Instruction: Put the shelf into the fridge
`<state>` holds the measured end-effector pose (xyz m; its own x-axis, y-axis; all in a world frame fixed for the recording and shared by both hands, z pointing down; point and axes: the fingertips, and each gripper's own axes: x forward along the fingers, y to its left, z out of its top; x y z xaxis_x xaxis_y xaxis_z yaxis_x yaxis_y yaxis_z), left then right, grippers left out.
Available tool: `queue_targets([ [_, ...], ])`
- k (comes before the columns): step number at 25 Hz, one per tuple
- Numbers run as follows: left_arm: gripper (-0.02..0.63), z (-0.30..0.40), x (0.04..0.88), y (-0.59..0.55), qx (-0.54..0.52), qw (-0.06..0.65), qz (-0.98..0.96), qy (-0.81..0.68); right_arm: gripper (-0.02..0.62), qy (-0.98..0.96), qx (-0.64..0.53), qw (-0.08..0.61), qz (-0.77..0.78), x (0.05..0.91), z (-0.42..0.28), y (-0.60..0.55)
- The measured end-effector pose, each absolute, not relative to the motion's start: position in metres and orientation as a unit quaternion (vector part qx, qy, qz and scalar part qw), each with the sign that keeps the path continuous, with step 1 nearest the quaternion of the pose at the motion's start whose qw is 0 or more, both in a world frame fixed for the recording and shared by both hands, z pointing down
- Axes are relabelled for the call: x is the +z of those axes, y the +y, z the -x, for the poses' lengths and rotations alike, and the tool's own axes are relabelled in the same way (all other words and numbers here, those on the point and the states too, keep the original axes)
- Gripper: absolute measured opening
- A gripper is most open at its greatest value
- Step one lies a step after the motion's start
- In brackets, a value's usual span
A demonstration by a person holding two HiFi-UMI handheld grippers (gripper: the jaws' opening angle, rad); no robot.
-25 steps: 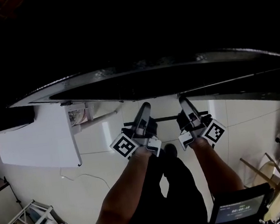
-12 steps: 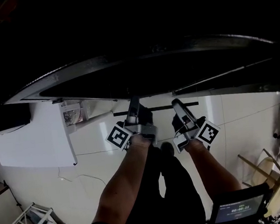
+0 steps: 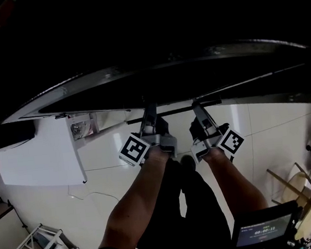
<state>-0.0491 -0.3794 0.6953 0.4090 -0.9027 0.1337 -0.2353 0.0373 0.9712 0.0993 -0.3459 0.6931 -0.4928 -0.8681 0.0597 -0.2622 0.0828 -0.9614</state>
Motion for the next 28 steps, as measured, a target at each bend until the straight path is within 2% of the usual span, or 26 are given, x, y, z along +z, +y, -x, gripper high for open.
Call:
queue_targets([
  [8,0.081,0.036,0.699,-0.353,-0.204,0.562,-0.617,-0.512,0.057,0.685,-0.521,0.271,0.430,0.691,-0.108,-0.355],
  [17,0.084,0.045,0.700,-0.393,-0.201,0.535,-0.635,-0.519,0.064,0.689,-0.514,0.248,0.447,0.691,-0.101,-0.384],
  [28,0.091,0.043,0.699,-0.419,-0.202,0.489,-0.667,-0.526,0.068,0.694,-0.487,0.257,0.464,0.690,-0.101,-0.412],
])
